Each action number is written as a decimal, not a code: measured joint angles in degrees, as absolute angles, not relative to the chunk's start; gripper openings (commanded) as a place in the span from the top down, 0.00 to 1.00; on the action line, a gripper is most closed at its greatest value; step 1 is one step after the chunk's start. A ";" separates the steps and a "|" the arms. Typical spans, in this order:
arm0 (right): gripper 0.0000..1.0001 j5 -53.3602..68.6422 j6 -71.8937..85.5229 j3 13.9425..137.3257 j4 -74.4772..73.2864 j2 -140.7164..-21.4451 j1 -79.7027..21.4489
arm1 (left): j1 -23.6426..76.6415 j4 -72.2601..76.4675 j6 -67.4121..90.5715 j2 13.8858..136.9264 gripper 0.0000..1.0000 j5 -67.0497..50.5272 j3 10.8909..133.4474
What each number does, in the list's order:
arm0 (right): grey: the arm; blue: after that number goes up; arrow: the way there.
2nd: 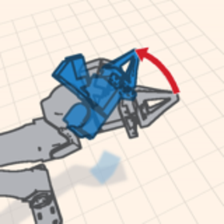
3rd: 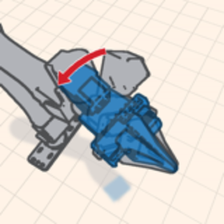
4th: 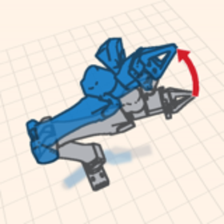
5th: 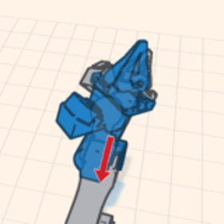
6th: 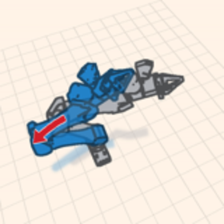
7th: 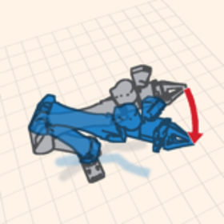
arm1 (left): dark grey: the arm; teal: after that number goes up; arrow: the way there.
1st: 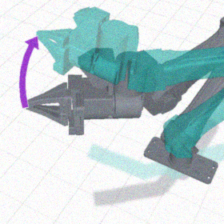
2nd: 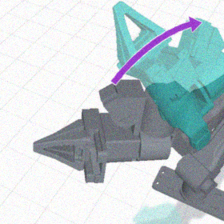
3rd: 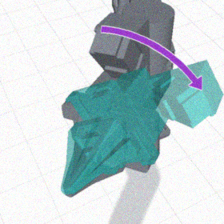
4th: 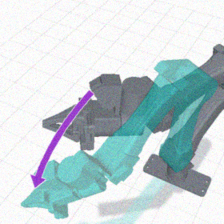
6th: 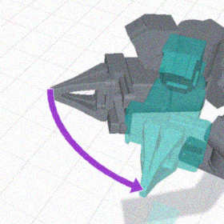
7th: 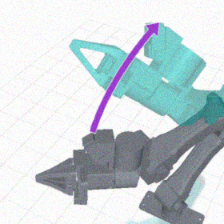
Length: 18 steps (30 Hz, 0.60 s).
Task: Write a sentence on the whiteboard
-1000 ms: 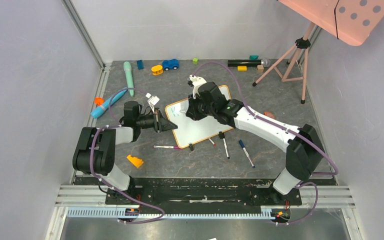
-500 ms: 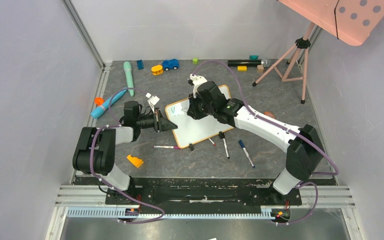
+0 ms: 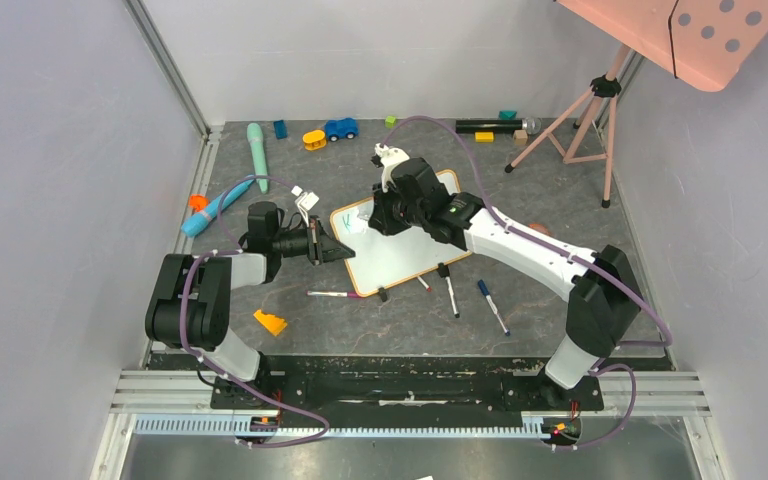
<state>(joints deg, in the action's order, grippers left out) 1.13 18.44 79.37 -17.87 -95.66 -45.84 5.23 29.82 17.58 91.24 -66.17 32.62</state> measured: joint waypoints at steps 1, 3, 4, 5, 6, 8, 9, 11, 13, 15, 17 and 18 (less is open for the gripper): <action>1.00 1.32 18.44 79.37 -17.85 -95.66 -45.84 | 5.23 29.82 17.58 91.24 0.98 -66.17 32.62; 1.00 1.69 18.46 79.37 -17.78 -95.70 -45.84 | 5.23 29.85 17.58 91.24 0.98 -66.17 32.62; 1.00 1.76 18.46 79.35 -17.76 -95.70 -45.84 | 5.23 29.85 17.58 91.24 0.98 -66.19 32.62; 1.00 1.83 18.46 79.26 -17.65 -95.70 -45.84 | 5.23 29.85 17.58 91.24 0.98 -66.19 32.62; 1.00 1.96 18.46 79.11 -17.52 -95.70 -45.84 | 5.23 29.85 17.58 91.24 0.98 -66.17 32.62; 1.00 2.46 18.48 78.70 -17.37 -95.70 -45.84 | 5.23 29.82 17.58 91.24 0.98 -66.17 32.62; 1.00 2.72 18.48 78.43 -17.26 -95.70 -45.84 | 5.23 29.82 17.58 91.24 0.98 -66.17 32.62; 1.00 3.16 18.48 78.04 -17.21 -95.70 -45.87 | 5.23 29.78 17.58 91.24 0.98 -66.13 32.62; 1.00 3.42 18.48 77.78 -17.21 -95.66 -45.87 | 5.23 29.74 17.58 91.24 0.98 -66.13 32.62; 1.00 3.64 18.48 77.52 -17.12 -95.59 -45.87 | 5.23 29.74 17.58 91.24 0.98 -66.13 32.64; 1.00 3.79 18.50 76.99 -16.91 -95.39 -45.87 | 5.23 29.71 17.58 91.24 0.98 -66.13 32.64; 1.00 3.86 18.50 76.75 -16.91 -95.31 -45.87 | 5.23 29.74 17.58 91.24 0.98 -66.13 32.64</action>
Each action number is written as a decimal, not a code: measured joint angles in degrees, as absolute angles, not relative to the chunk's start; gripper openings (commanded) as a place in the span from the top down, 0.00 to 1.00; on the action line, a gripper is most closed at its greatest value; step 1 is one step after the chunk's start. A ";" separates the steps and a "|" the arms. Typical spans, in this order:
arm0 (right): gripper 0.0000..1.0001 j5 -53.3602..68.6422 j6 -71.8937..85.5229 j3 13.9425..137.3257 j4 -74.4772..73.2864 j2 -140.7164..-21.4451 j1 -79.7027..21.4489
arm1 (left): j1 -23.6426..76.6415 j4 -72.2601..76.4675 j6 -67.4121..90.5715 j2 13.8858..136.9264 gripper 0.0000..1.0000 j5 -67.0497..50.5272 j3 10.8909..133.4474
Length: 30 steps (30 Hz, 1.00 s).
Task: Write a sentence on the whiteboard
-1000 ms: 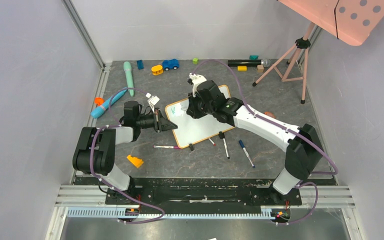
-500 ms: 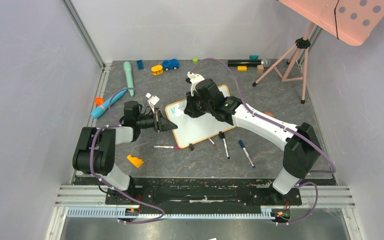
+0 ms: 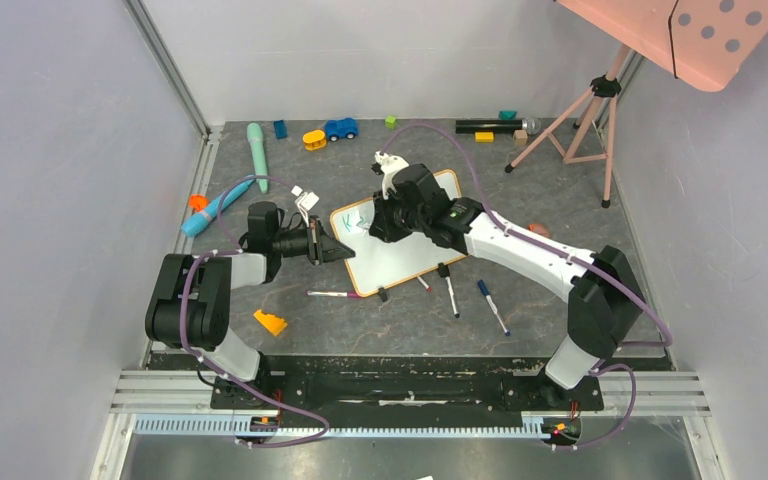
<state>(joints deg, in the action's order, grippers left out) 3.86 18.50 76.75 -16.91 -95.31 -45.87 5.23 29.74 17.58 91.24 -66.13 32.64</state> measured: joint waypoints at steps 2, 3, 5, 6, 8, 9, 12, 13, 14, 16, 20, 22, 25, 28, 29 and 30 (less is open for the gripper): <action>1.00 3.84 18.50 76.29 -16.82 -95.07 -45.87 | 5.23 29.71 17.58 91.24 0.98 -66.13 32.64; 1.00 3.81 18.50 76.03 -16.82 -94.89 -45.89 | 5.23 29.71 17.56 91.24 0.98 -66.13 32.67; 1.00 3.57 18.50 75.46 -16.86 -94.50 -45.89 | 5.23 29.71 17.58 91.24 0.98 -66.15 32.69; 1.00 3.49 18.50 75.24 -16.86 -94.35 -45.89 | 5.23 29.71 17.58 91.24 0.98 -66.15 32.69; 1.00 3.11 18.50 74.87 -17.08 -94.04 -45.89 | 5.23 29.71 17.58 91.24 0.98 -66.15 32.69; 1.00 2.85 18.50 74.74 -17.17 -93.89 -45.89 | 5.23 29.71 17.56 91.24 0.98 -66.15 32.69; 1.00 2.00 18.52 74.54 -17.43 -93.56 -45.89 | 5.23 29.71 17.56 91.24 0.98 -66.17 32.69; 1.00 1.61 18.55 74.52 -17.58 -93.45 -45.91 | 5.23 29.71 17.56 91.24 0.98 -66.17 32.69; 1.00 1.37 18.55 74.52 -17.65 -93.34 -45.91 | 5.23 29.71 17.56 91.24 0.98 -66.15 32.69; 1.00 1.02 18.52 74.48 -17.65 -93.06 -45.87 | 5.23 29.71 17.56 91.24 0.98 -66.22 32.69; 1.00 1.76 18.50 74.32 -16.99 -92.53 -45.56 | 5.23 29.74 17.54 91.24 0.98 -66.30 32.69; 1.00 2.85 18.46 74.30 -16.38 -92.20 -45.45 | 5.23 29.74 17.56 91.24 0.98 -66.30 32.71; 1.00 3.97 18.44 74.30 -15.53 -91.50 -45.21 | 5.23 29.74 17.54 91.24 0.98 -66.32 32.71; 1.00 4.25 18.44 74.30 -14.94 -90.80 -45.06 | 5.23 29.71 17.54 91.24 0.98 -66.32 32.71; 1.00 4.21 18.44 74.30 -14.87 -90.67 -45.01 | 5.23 29.71 17.54 91.24 0.98 -66.32 32.71; 1.00 4.03 18.44 74.30 -14.85 -90.56 -44.93 | 5.23 29.71 17.54 91.24 0.98 -66.32 32.71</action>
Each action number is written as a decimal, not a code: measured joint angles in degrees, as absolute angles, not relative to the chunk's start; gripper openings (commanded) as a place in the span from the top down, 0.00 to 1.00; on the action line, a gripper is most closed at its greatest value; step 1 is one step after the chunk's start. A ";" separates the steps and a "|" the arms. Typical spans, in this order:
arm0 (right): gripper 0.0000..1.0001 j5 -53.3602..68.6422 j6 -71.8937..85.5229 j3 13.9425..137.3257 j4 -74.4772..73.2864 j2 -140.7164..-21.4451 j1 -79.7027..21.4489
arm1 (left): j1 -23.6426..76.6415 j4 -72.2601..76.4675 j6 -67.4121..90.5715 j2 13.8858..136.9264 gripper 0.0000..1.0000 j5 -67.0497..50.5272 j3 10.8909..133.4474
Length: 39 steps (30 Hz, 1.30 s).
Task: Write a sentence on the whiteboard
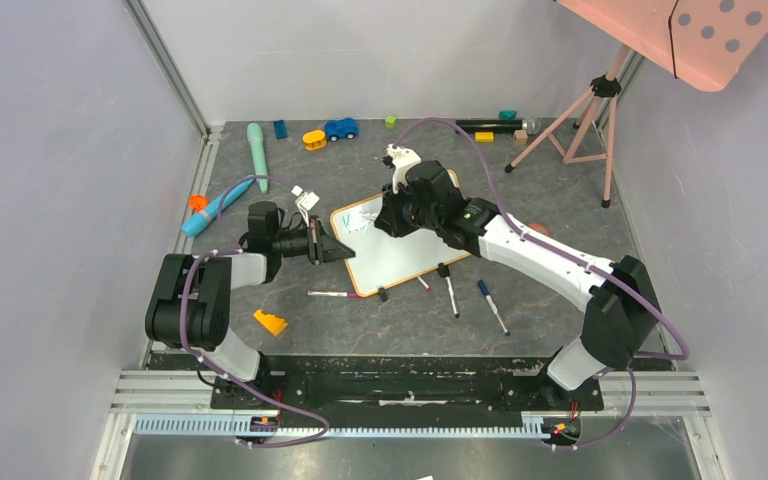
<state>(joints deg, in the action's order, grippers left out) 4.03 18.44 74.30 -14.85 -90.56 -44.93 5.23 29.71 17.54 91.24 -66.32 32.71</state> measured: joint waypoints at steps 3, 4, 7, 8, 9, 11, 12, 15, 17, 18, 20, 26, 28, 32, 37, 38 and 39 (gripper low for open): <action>1.00 2.70 18.46 74.30 -15.40 -90.52 -44.49 | 5.23 29.71 17.54 91.24 0.98 -66.32 32.71; 1.00 2.50 18.46 74.30 -15.57 -90.52 -44.31 | 5.23 29.71 17.54 91.24 0.98 -66.32 32.71; 1.00 1.28 18.46 74.30 -16.05 -90.52 -43.83 | 5.23 29.71 17.54 91.24 0.98 -66.35 32.71; 1.00 1.04 18.46 74.30 -16.23 -90.52 -43.68 | 5.23 29.71 17.54 91.24 0.98 -66.35 32.71; 1.00 0.75 18.46 74.30 -16.45 -90.52 -43.62 | 5.23 29.71 17.54 91.24 0.98 -66.35 32.71; 1.00 0.38 18.46 74.30 -16.64 -90.56 -43.46 | 5.23 29.71 17.54 91.24 0.98 -66.35 32.71; 1.00 0.32 18.46 74.30 -16.69 -90.59 -43.44 | 5.23 29.71 17.54 91.24 0.98 -66.35 32.71; 1.00 0.19 18.46 74.32 -16.82 -90.87 -43.44 | 5.23 29.71 17.54 91.24 0.98 -66.35 32.71; 1.00 0.36 18.46 74.32 -16.86 -91.02 -43.44 | 5.23 29.71 17.54 91.24 0.98 -66.37 32.71; 1.00 0.56 18.46 74.32 -16.86 -91.09 -43.44 | 5.23 29.71 17.54 91.24 0.98 -66.37 32.71; 1.00 0.84 18.46 74.32 -16.84 -91.13 -43.44 | 5.23 29.71 17.54 91.24 0.98 -66.37 32.73; 1.00 1.76 18.48 74.32 -16.82 -91.72 -43.44 | 5.23 29.69 17.54 91.24 0.98 -66.37 32.73; 1.00 2.20 18.50 74.32 -16.82 -92.01 -43.44 | 5.23 29.67 17.54 91.24 0.98 -66.37 32.73; 1.00 2.85 18.57 74.32 -16.80 -92.27 -43.44 | 5.23 29.67 17.54 91.24 0.98 -66.37 32.73; 1.00 2.98 18.85 74.32 -16.82 -92.49 -43.46 | 5.23 29.65 17.54 91.24 0.98 -66.32 32.73; 1.00 2.85 18.92 74.32 -16.86 -92.49 -43.48 | 5.23 29.65 17.54 91.24 0.98 -66.32 32.73; 1.00 2.66 18.98 74.32 -16.88 -92.49 -43.51 | 5.23 29.65 17.54 91.24 0.98 -66.32 32.73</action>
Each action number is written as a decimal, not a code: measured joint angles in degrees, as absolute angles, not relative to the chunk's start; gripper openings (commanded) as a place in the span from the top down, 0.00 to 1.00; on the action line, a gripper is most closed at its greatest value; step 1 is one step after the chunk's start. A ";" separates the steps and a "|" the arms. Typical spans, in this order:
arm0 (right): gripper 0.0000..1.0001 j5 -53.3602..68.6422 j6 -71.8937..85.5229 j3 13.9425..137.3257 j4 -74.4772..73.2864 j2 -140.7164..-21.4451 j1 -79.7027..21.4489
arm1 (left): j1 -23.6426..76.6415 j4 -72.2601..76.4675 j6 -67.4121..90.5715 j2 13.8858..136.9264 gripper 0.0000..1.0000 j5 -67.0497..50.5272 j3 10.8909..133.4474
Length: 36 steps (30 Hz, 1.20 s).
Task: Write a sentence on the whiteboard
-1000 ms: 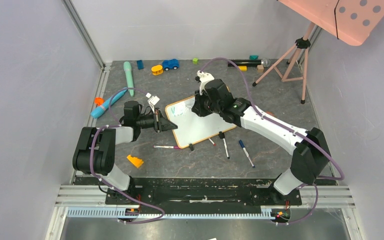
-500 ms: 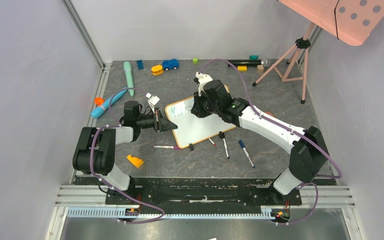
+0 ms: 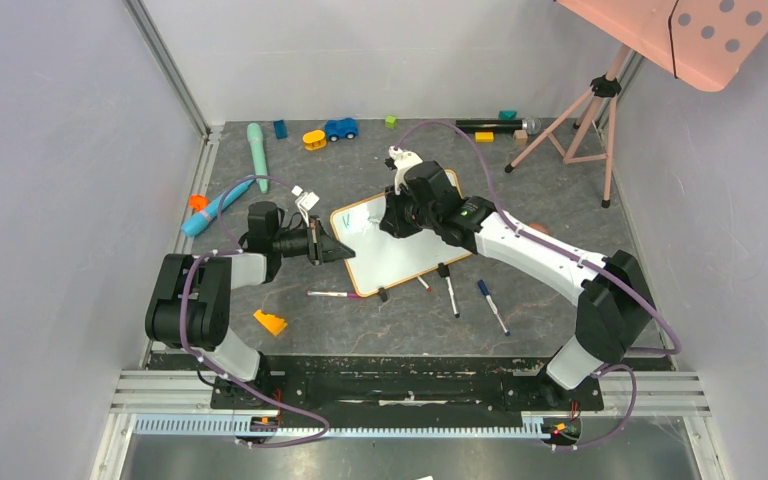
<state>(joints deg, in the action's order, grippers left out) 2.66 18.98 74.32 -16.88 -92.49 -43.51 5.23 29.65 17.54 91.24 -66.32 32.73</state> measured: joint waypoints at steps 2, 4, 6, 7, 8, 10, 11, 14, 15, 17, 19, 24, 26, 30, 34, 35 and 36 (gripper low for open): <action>1.00 2.09 19.11 74.35 -17.02 -92.49 -43.62 | 5.23 29.65 17.54 91.24 0.98 -66.30 32.73; 1.00 1.61 19.33 74.35 -17.21 -92.49 -43.70 | 5.23 29.63 17.54 91.24 0.98 -66.26 32.73; 1.00 1.26 19.55 74.41 -17.43 -92.49 -43.70 | 5.23 29.61 17.56 91.24 0.98 -66.22 32.73; 1.00 1.10 19.59 74.43 -17.58 -92.49 -43.70 | 5.23 29.58 17.54 91.24 0.98 -66.19 32.73; 1.00 0.97 19.70 74.46 -17.67 -92.47 -43.70 | 5.23 29.58 17.56 91.24 0.98 -66.19 32.73; 1.00 0.67 19.84 74.46 -17.80 -92.42 -43.70 | 5.23 29.52 17.56 91.24 0.98 -66.15 32.73; 1.00 0.49 19.92 74.46 -17.87 -92.40 -43.70 | 5.23 29.50 17.56 91.24 0.98 -66.15 32.73; 1.00 -0.03 19.94 74.46 -18.11 -92.27 -43.70 | 5.23 29.47 17.56 91.24 0.98 -66.13 32.73; 1.00 -0.08 19.97 74.46 -18.13 -92.25 -43.70 | 5.23 29.47 17.56 91.24 0.98 -66.15 32.73; 1.00 -0.14 19.97 74.46 -18.13 -92.23 -43.70 | 5.23 29.47 17.56 91.24 0.98 -66.15 32.73; 1.00 -0.30 19.97 74.46 -18.17 -92.20 -43.70 | 5.23 29.47 17.56 91.24 0.98 -66.15 32.73; 1.00 -0.34 19.97 74.46 -18.24 -92.20 -43.66 | 5.23 29.47 17.56 91.24 0.98 -66.13 32.73; 1.00 -0.51 19.99 74.46 -18.33 -92.18 -43.64 | 5.23 29.45 17.56 91.24 0.98 -66.13 32.73; 1.00 -0.89 20.01 74.54 -18.57 -92.16 -43.64 | 5.23 29.45 17.56 91.24 0.98 -66.11 32.73; 1.00 -1.43 20.05 74.54 -18.92 -91.90 -43.55 | 5.23 29.45 17.56 91.24 0.98 -66.11 32.73; 1.00 -1.43 20.10 74.56 -18.94 -91.88 -43.48 | 5.23 29.45 17.56 91.24 0.98 -66.11 32.73; 1.00 -1.43 20.12 74.54 -18.94 -91.88 -43.46 | 5.23 29.45 17.56 91.24 0.98 -66.13 32.73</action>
<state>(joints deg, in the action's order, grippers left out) -1.43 20.12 74.54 -18.94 -91.88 -43.46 5.23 29.45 17.56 91.24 -66.13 32.73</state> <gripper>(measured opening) 0.118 0.136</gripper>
